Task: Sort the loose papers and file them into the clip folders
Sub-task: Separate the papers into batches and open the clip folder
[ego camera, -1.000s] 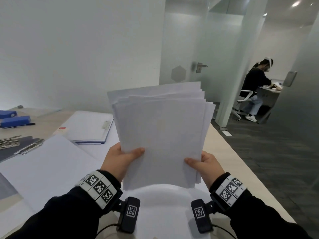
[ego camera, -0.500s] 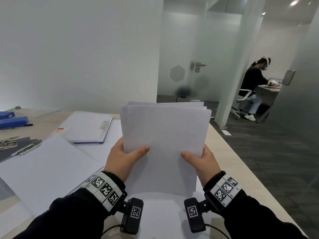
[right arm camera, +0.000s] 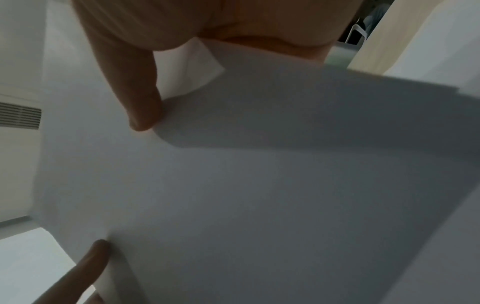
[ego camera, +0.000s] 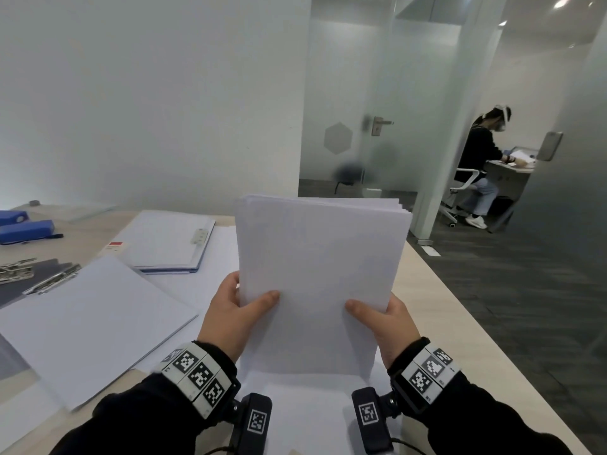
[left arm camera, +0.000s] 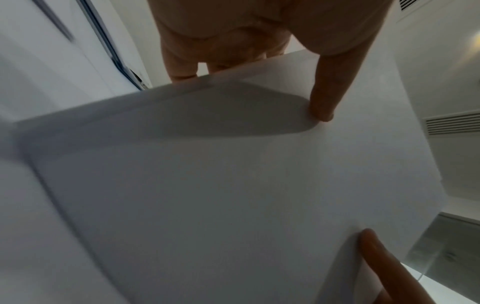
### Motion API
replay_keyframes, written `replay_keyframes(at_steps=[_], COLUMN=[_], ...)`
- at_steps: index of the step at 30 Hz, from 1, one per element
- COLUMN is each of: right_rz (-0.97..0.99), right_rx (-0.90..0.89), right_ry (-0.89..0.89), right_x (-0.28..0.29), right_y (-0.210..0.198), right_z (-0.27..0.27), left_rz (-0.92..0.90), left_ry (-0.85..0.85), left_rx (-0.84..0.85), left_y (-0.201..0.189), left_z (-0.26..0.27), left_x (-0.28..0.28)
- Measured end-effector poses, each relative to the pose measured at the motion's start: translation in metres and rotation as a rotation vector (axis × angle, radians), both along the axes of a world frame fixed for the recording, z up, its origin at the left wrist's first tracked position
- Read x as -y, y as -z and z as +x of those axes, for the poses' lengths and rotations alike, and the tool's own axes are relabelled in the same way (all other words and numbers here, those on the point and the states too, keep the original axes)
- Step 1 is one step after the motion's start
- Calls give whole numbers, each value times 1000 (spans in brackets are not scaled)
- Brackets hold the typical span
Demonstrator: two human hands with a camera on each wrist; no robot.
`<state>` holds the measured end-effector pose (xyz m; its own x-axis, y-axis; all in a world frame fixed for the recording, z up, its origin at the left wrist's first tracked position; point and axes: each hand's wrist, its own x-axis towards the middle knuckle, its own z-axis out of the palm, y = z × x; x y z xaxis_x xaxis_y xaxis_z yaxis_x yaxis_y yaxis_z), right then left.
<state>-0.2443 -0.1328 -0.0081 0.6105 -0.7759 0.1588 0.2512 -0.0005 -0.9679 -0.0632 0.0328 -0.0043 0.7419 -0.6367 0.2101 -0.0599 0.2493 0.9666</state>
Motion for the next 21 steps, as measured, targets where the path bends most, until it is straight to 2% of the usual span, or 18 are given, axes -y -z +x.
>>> replay_keyframes(at_steps=[5, 10, 16, 21], right_rz=[6, 21, -60, -140], right_rx=[-57, -19, -17, 25], right_ry=[56, 63, 27, 69], right_x=[-3, -2, -7, 1], right_y=[4, -11, -3, -30], right_z=[1, 4, -5, -3], left_rz=[78, 52, 29, 99], left_ry=[24, -7, 45, 64], left_rx=[-16, 10, 18, 42], left_y=[9, -4, 4, -4], left_z=[-6, -6, -7, -8], left_x=[3, 4, -3, 3])
